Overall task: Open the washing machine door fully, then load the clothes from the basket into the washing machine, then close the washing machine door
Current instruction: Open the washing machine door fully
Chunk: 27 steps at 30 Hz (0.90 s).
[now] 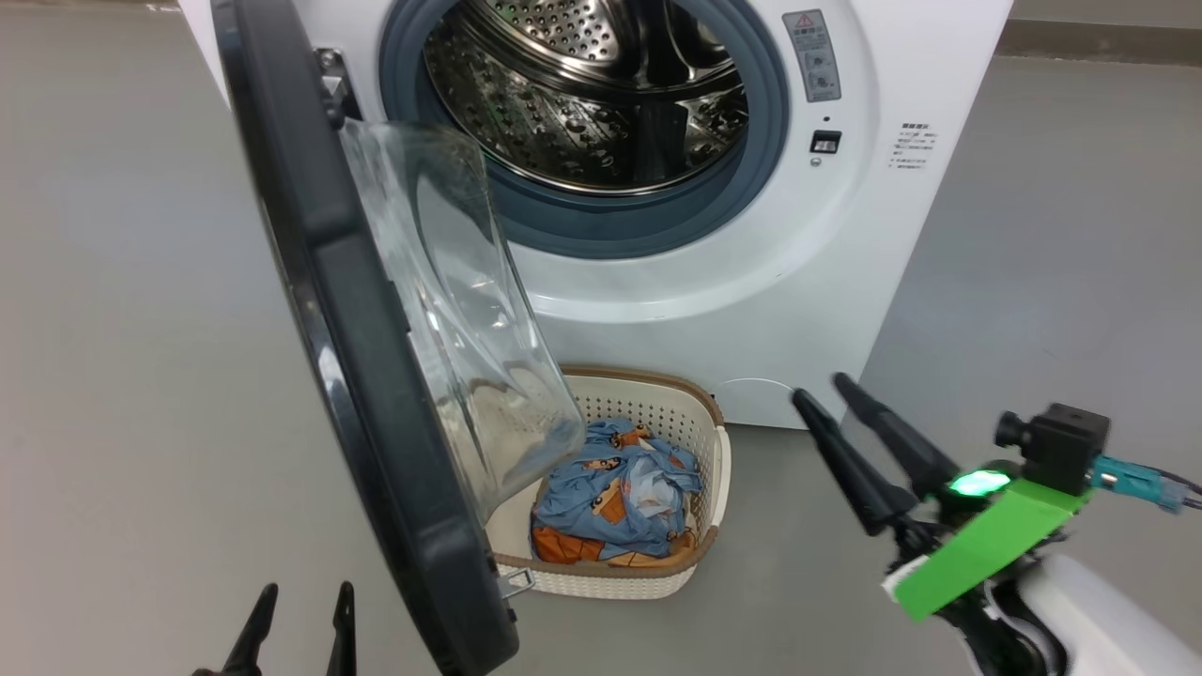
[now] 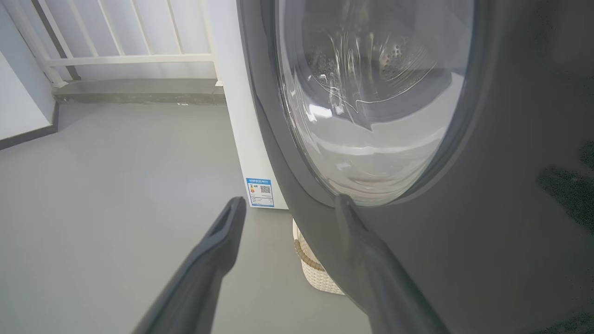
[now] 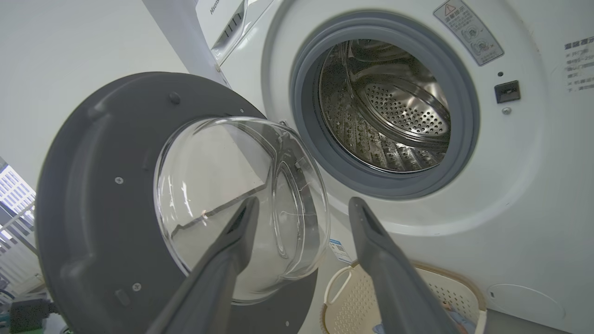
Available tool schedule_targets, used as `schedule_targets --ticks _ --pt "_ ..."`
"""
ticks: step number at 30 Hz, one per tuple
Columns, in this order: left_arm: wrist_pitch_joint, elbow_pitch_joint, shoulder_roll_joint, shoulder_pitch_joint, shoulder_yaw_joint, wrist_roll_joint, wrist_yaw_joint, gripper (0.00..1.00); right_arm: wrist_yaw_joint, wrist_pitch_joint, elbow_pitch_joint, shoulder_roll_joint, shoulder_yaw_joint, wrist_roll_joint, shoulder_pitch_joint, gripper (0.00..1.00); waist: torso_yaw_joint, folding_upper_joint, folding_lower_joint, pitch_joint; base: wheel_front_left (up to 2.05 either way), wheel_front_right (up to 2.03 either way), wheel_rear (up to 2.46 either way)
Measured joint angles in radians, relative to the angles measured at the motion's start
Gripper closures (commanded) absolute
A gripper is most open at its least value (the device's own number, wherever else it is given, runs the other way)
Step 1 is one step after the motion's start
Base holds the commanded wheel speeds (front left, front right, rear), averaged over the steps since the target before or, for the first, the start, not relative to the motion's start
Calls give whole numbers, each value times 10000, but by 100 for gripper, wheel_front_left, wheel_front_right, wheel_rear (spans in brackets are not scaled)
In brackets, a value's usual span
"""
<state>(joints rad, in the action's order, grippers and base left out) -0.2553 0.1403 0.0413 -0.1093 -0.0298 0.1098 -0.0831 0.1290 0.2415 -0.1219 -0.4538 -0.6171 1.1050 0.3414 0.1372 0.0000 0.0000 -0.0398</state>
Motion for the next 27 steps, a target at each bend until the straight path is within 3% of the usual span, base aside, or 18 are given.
schedule_targets --ticks 2,4,10,21,27 --pt "0 -12 2 -87 40 0 0 0 0 73 -387 -161 410 -943 -162 0 -60 -1 0 18 0 0 0" --pt "0 -10 0 -161 48 0 -2 0 0 73 -483 -29 1590 -2134 -471 0 -127 0 0 20 0 0 0" --pt "0 -38 0 -156 29 0 -2 0 0 84 61 1218 4736 -5003 -2022 0 -180 0 0 26 0 0 0" --pt "0 -84 0 -367 58 2 -6 0 0 82 746 2272 6564 -7578 -3953 0 -351 0 0 99 0 0 0" --pt "2 -88 2 -389 117 2 -6 0 0 82 920 2744 7402 -8253 -4409 0 -494 0 0 149 0 0 0"
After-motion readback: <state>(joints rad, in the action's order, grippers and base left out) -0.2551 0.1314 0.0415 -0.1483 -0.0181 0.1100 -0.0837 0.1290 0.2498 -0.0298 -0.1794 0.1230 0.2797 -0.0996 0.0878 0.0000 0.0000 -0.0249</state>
